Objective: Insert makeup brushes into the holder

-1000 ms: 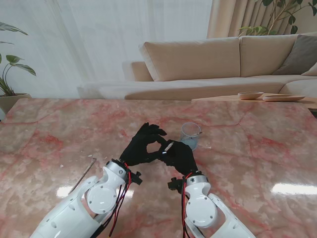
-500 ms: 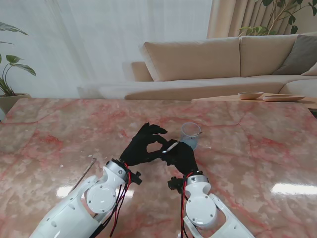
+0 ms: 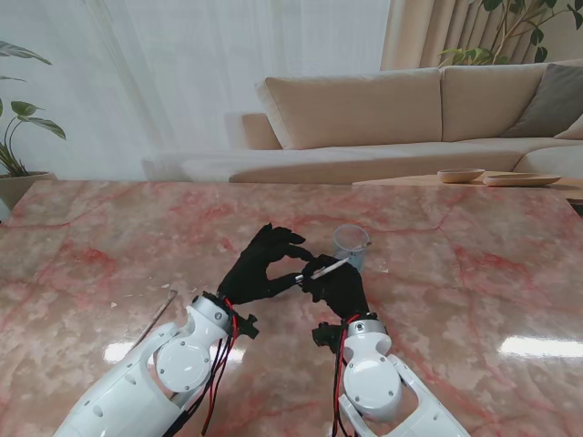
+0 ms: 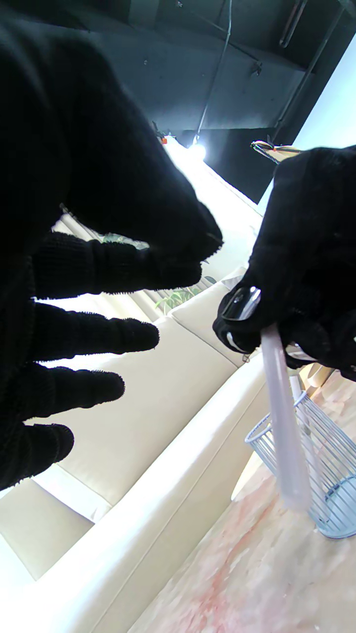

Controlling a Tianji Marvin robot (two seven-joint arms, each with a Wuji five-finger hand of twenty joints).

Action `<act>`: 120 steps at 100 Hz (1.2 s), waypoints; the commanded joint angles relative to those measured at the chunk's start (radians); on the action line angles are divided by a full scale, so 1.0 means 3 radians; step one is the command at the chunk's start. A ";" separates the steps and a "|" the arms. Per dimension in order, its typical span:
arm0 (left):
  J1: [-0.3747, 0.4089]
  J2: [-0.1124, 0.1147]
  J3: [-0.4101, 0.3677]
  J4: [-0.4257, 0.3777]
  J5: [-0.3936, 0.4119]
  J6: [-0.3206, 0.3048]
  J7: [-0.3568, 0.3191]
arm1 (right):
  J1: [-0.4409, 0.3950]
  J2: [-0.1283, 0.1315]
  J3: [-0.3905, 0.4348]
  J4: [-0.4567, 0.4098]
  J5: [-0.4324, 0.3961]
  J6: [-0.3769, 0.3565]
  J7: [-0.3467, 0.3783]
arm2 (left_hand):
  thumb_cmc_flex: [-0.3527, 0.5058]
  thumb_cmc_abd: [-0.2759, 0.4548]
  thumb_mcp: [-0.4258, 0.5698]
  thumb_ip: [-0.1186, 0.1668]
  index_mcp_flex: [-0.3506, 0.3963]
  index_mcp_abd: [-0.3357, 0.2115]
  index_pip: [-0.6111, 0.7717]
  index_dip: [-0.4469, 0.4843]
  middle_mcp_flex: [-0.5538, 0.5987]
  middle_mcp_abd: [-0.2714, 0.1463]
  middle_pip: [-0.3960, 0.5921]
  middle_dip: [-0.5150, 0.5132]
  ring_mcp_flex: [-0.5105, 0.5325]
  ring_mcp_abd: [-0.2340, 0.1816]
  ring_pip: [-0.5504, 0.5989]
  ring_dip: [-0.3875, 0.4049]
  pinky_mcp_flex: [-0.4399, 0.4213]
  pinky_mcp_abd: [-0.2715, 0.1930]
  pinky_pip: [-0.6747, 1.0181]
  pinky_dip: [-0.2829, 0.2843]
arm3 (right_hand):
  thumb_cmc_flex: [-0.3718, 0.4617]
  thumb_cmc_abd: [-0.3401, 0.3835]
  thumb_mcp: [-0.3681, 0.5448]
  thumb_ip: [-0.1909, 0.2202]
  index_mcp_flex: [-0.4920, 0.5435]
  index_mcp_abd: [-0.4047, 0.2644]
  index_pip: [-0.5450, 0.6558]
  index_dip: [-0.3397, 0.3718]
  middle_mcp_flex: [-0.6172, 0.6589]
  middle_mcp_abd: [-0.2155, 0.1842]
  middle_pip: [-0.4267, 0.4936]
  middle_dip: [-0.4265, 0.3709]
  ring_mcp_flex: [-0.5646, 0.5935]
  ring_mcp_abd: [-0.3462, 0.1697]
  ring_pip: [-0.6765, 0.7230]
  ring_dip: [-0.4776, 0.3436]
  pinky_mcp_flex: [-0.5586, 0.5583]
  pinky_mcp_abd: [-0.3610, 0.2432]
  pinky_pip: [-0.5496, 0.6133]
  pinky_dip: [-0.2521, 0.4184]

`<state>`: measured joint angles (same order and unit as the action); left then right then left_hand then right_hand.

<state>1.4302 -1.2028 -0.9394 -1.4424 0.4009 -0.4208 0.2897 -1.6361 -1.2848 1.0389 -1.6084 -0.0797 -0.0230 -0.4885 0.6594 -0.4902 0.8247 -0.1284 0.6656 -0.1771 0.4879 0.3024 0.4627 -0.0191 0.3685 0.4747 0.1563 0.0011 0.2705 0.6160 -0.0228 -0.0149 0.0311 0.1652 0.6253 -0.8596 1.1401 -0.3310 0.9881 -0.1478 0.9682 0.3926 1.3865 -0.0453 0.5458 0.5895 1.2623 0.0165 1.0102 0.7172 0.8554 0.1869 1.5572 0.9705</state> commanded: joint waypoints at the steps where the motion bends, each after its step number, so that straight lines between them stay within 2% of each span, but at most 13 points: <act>1: 0.0024 -0.0010 -0.0001 0.0011 0.0011 -0.0015 0.0017 | -0.0037 -0.0023 0.0010 -0.0004 0.0022 0.0027 0.0023 | -0.0151 0.0056 0.0104 0.0096 -0.0168 0.0009 -0.0095 -0.0042 -0.0120 -0.0044 -0.0086 -0.0032 -0.0197 0.0038 -0.0109 -0.0052 -0.0006 -0.0018 -0.0112 -0.0047 | 0.0111 0.0054 0.0137 0.0166 0.0125 -0.0051 0.0185 0.0043 0.0174 0.0130 0.0029 0.0009 0.0183 -0.0064 0.0085 0.0059 0.0086 0.0022 0.0037 0.0108; 27: 0.0087 -0.0004 -0.0095 -0.0033 0.0039 -0.0038 0.0055 | -0.0070 -0.0023 0.0077 -0.0043 0.0002 0.0047 -0.0018 | -0.0204 0.0031 0.0056 0.0089 -0.0297 0.0056 -0.0320 -0.0125 -0.0179 -0.0058 -0.0126 -0.0074 -0.0221 0.0024 -0.0150 -0.0084 -0.0006 -0.0012 -0.0116 -0.0066 | 0.0104 0.0053 0.0140 0.0163 0.0125 -0.0064 0.0191 0.0040 0.0173 0.0121 0.0041 0.0014 0.0181 -0.0074 0.0104 0.0056 0.0088 0.0011 0.0046 0.0131; 48: 0.0171 0.0032 -0.0222 -0.0071 0.0103 -0.0050 0.0020 | -0.0112 -0.0007 0.0223 -0.0147 -0.0053 0.0084 -0.0043 | -0.0221 0.0050 0.0023 0.0093 -0.0267 0.0144 -0.0355 -0.0138 -0.0221 -0.0047 -0.0166 -0.0129 -0.0244 0.0020 -0.0203 -0.0128 0.0000 -0.0006 -0.0100 -0.0052 | 0.0096 0.0052 0.0128 0.0157 0.0121 -0.0063 0.0178 0.0022 0.0169 0.0116 0.0029 -0.0002 0.0181 -0.0084 0.0113 0.0051 0.0089 0.0005 0.0061 0.0146; 54: 0.0196 0.0041 -0.0257 -0.0074 0.0116 -0.0050 0.0007 | -0.0121 0.0000 0.0272 -0.0181 -0.0082 0.0094 -0.0046 | -0.0219 0.0074 -0.0003 0.0098 -0.0250 0.0164 -0.0371 -0.0142 -0.0235 -0.0035 -0.0211 -0.0200 -0.0240 0.0015 -0.0294 -0.0223 -0.0009 0.0005 -0.0073 -0.0007 | 0.0097 0.0057 0.0124 0.0158 0.0121 -0.0071 0.0175 0.0016 0.0170 0.0117 0.0025 -0.0009 0.0182 -0.0087 0.0112 0.0048 0.0088 0.0002 0.0065 0.0149; 63: 0.0233 0.0058 -0.0307 -0.0076 0.0115 -0.0049 -0.0037 | -0.0130 0.0010 0.0345 -0.0229 -0.0119 0.0120 -0.0047 | -0.0222 0.0088 -0.0041 0.0103 -0.0250 0.0174 -0.0393 -0.0147 -0.0246 -0.0004 -0.0320 -0.0388 -0.0287 0.0026 -0.0536 -0.0577 -0.0029 0.0042 -0.0023 0.0114 | 0.0094 0.0059 0.0114 0.0158 0.0119 -0.0061 0.0173 0.0008 0.0170 0.0115 0.0022 -0.0013 0.0182 -0.0085 0.0112 0.0044 0.0088 -0.0003 0.0069 0.0153; 70: 0.0253 0.0067 -0.0338 -0.0063 0.0146 -0.0043 -0.0040 | -0.0129 0.0016 0.0400 -0.0258 -0.0150 0.0149 -0.0049 | -0.0239 0.0084 -0.0074 0.0105 -0.0247 0.0189 -0.0410 -0.0155 -0.0251 -0.0016 -0.0350 -0.0473 -0.0294 0.0008 -0.0575 -0.0685 -0.0032 0.0060 -0.0022 0.0144 | 0.0096 0.0063 0.0110 0.0159 0.0119 -0.0066 0.0174 0.0004 0.0173 0.0114 0.0022 -0.0015 0.0182 -0.0084 0.0113 0.0041 0.0089 -0.0004 0.0071 0.0156; 86: 0.0300 0.0092 -0.0403 -0.0036 0.0208 -0.0053 -0.0070 | -0.0095 0.0039 0.0547 -0.0284 -0.0242 0.0231 -0.0015 | -0.0367 0.0091 -0.0172 0.0086 -0.0254 0.0240 -0.0437 -0.0168 -0.0323 -0.0011 -0.0379 -0.0520 -0.0303 -0.0028 -0.0581 -0.0716 -0.0033 0.0042 -0.0028 0.0152 | 0.0095 0.0055 0.0100 0.0159 0.0126 -0.0074 0.0172 -0.0014 0.0176 0.0111 0.0023 -0.0021 0.0184 -0.0097 0.0123 0.0038 0.0096 -0.0009 0.0077 0.0157; 94: 0.0330 0.0113 -0.0448 -0.0043 0.0253 -0.0053 -0.0106 | -0.0053 0.0046 0.0621 -0.0268 -0.0271 0.0275 0.0001 | -0.0425 0.0169 -0.0407 0.0111 -0.0281 0.0282 -0.0520 -0.0210 -0.0357 -0.0007 -0.0393 -0.0586 -0.0324 -0.0046 -0.0603 -0.0761 -0.0022 0.0037 -0.0074 0.0115 | 0.0093 0.0051 0.0096 0.0157 0.0125 -0.0076 0.0171 -0.0022 0.0177 0.0110 0.0024 -0.0023 0.0184 -0.0101 0.0127 0.0036 0.0100 -0.0012 0.0081 0.0158; 120: 0.0416 0.0132 -0.0562 -0.0070 0.0323 -0.0059 -0.0102 | 0.0183 0.0081 0.0794 -0.0052 -0.0440 0.0448 0.0113 | -0.0429 0.0200 -0.0477 0.0128 -0.0272 0.0298 -0.0534 -0.0218 -0.0365 -0.0001 -0.0389 -0.0586 -0.0321 -0.0054 -0.0600 -0.0753 -0.0022 0.0064 -0.0090 0.0092 | 0.0088 0.0055 0.0087 0.0156 0.0128 -0.0088 0.0175 -0.0041 0.0175 0.0102 0.0025 -0.0031 0.0183 -0.0109 0.0127 0.0027 0.0100 -0.0015 0.0083 0.0156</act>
<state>1.5445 -1.1686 -1.1044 -1.4659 0.4899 -0.4366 0.2538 -1.6030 -1.2683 1.2607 -1.6461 -0.2106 0.0934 -0.4761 0.5524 -0.4537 0.7119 -0.1180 0.6146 -0.0965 0.3457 0.2453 0.3873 -0.0174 0.2638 0.3092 0.1046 0.0017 0.1225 0.4019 -0.0227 0.0064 0.0311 0.2042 0.6253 -0.8590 1.1401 -0.3310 0.9900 -0.1476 0.9699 0.3823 1.3868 -0.0449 0.5458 0.5895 1.2628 0.0165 1.0238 0.7176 0.8655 0.1871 1.5572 0.9853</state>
